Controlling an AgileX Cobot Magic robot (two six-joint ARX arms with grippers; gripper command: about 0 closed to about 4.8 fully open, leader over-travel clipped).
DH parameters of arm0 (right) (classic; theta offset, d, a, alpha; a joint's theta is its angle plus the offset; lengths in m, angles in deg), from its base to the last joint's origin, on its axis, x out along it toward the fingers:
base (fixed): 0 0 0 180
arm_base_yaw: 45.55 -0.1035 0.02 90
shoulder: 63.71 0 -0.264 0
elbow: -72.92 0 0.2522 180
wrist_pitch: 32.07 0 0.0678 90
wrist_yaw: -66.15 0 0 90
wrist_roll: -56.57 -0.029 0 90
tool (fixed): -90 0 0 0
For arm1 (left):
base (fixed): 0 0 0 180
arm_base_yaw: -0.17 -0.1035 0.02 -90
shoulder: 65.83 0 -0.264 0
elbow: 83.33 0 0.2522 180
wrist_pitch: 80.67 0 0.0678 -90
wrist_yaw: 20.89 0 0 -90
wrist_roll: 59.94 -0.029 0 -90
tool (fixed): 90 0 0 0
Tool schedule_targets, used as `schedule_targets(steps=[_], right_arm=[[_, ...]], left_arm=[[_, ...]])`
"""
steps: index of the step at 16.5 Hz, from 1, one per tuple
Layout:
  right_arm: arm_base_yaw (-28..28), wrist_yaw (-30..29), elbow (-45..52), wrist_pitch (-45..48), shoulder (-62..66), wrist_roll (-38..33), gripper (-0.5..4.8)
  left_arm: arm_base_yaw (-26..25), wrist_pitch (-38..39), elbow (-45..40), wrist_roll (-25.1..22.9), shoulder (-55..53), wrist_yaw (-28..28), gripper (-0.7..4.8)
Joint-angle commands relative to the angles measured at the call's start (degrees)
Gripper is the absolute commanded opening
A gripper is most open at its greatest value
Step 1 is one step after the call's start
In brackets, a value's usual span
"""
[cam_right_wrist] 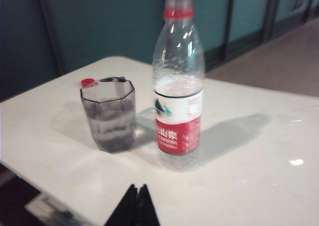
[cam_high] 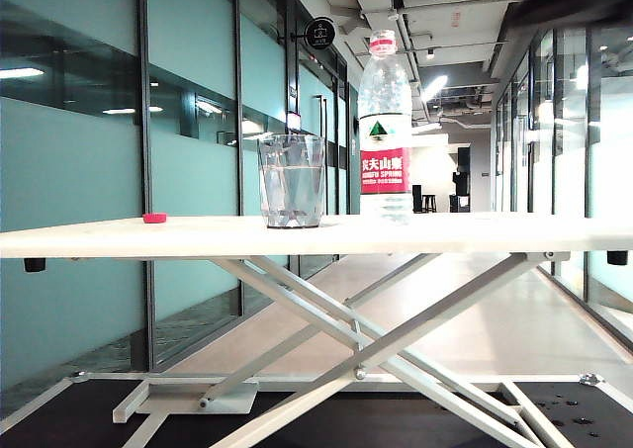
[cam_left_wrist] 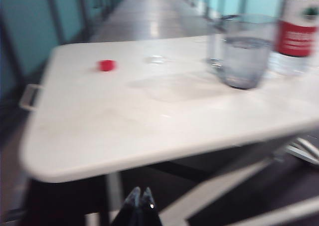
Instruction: Pick up the mineral water bottle on the table and pour water into the mug until it's half full.
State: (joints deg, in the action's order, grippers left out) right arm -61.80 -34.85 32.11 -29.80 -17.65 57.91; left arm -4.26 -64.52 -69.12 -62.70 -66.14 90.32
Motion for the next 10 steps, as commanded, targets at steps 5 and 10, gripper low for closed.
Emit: schedule_targets(steps=[5,10], right_arm=[[-0.1,9.8,12.6,-20.6,-35.1,-3.8,-0.08],[-0.2,14.5,17.1,-28.6,-44.7,-4.9,-0.08]], left_arm=[[0.0,-3.2,0.1,2.1,-0.1,-12.5,-0.05],[0.1,-6.4,0.1,2.2,0.1,-11.0,-0.05]])
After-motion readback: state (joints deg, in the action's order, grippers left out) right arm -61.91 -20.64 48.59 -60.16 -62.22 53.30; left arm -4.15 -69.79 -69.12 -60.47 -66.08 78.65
